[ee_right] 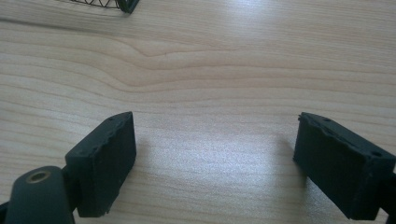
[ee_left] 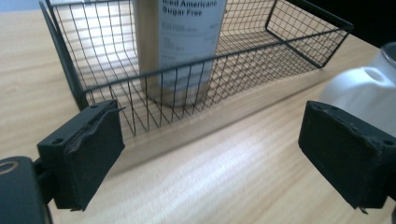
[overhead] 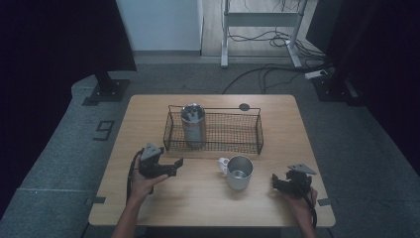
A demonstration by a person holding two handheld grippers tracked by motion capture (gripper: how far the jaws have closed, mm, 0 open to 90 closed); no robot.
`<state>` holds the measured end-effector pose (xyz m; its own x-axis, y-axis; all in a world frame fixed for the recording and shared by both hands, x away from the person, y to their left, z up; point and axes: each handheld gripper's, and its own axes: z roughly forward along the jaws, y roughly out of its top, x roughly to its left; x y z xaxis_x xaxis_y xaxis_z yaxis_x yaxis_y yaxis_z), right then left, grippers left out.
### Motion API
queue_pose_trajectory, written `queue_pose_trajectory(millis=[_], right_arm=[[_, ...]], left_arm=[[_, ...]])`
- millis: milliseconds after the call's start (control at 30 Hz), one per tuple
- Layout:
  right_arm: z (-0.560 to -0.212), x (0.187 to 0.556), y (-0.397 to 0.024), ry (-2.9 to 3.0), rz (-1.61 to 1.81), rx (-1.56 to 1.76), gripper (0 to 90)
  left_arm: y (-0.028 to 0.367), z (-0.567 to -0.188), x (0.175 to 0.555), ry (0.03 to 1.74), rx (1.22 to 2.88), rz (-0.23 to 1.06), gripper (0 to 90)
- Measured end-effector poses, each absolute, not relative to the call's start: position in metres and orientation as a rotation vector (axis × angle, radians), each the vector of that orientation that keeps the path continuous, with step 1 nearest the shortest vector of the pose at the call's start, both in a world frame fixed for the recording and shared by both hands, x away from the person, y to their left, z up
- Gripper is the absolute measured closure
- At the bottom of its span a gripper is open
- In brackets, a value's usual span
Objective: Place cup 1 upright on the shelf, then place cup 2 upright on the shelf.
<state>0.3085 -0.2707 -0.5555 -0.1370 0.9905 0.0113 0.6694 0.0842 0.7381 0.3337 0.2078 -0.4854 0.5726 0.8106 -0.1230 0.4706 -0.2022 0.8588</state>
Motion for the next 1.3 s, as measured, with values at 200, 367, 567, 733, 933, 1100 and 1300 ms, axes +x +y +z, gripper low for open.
queue_pose_trajectory(millis=[200, 367, 567, 733, 933, 1100, 1300], right_arm=[[-0.556, 0.309, -0.271, 1.864, 0.833, 1.632, 12.6], [-0.555, 0.309, -0.271, 1.864, 0.832, 1.632, 12.6], [-0.555, 0.308, -0.271, 1.867, 0.835, 1.628, 12.8], [-0.555, 0.307, -0.271, 1.874, 0.845, 1.603, 13.1], [-0.551, 0.302, -0.269, 1.865, 0.889, 1.560, 13.2], [-0.542, 0.296, -0.265, 1.860, 0.957, 1.527, 13.4], [-0.530, 0.290, -0.257, 1.866, 1.034, 1.479, 13.4]], left_arm=[[0.212, -0.493, 0.326, 1.042, 1.875, 0.453, 7.5], [0.213, -0.495, 0.321, 1.045, 1.877, 0.450, 7.6], [0.215, -0.495, 0.319, 1.046, 1.869, 0.450, 7.6], [0.215, -0.496, 0.317, 1.036, 1.875, 0.446, 7.6], [0.215, -0.496, 0.313, 1.029, 1.879, 0.442, 7.6], [0.213, -0.496, 0.312, 1.016, 1.885, 0.436, 7.6], [0.212, -0.497, 0.313, 1.013, 1.893, 0.418, 7.7]])
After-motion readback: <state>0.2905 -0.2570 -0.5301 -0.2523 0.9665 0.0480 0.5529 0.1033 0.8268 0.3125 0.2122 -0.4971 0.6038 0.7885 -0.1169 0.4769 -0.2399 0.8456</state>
